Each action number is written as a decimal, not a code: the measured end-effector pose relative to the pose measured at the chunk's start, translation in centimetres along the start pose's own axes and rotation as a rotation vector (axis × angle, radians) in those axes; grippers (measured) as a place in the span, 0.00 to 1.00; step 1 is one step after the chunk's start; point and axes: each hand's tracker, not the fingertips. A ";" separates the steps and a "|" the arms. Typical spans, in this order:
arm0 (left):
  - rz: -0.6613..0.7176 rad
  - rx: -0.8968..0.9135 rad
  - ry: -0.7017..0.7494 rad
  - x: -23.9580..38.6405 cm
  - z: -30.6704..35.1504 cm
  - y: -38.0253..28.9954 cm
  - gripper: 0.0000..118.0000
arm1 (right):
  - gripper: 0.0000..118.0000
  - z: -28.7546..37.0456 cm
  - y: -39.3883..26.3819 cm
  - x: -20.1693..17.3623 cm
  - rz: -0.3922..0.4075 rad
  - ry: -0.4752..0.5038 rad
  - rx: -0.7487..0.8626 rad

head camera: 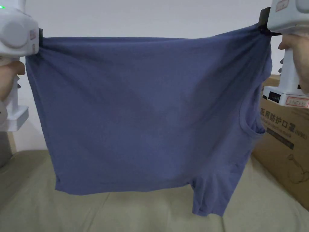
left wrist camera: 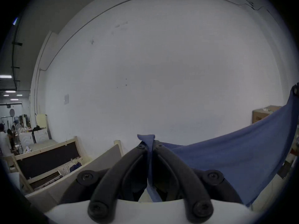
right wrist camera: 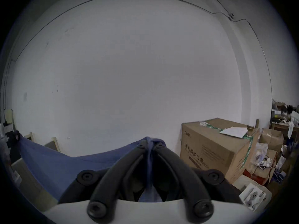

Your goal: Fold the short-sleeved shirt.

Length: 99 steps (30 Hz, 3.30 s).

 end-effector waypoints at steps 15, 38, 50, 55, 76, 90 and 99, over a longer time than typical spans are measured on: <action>-0.059 -0.664 -0.141 6.4 -0.2 -32.1 0.03 | 0.03 -6.0 -33.1 2.0 0.087 0.031 -0.664; -0.055 -0.883 -0.245 -2.8 25.5 -40.8 0.03 | 0.03 22.7 -45.9 8.6 -0.017 0.090 -0.920; -0.061 -0.929 -0.236 -7.7 39.9 -42.1 0.03 | 0.03 37.7 -49.9 12.3 -0.091 0.095 -1.013; -0.063 -0.959 -0.237 -7.5 40.9 -43.7 0.03 | 0.03 37.8 -50.8 12.4 -0.093 0.088 -1.019; 0.089 -0.899 -0.285 -8.4 46.9 -40.4 0.00 | 0.00 41.1 -46.6 10.5 -0.028 0.129 -0.859; 0.220 -0.899 -0.213 -11.6 44.1 -41.9 0.91 | 0.00 39.8 -48.1 10.7 -0.100 0.106 -0.891; 0.141 -1.015 -0.231 -9.1 40.4 -46.3 0.03 | 0.00 39.5 -49.6 11.3 -0.167 0.081 -0.934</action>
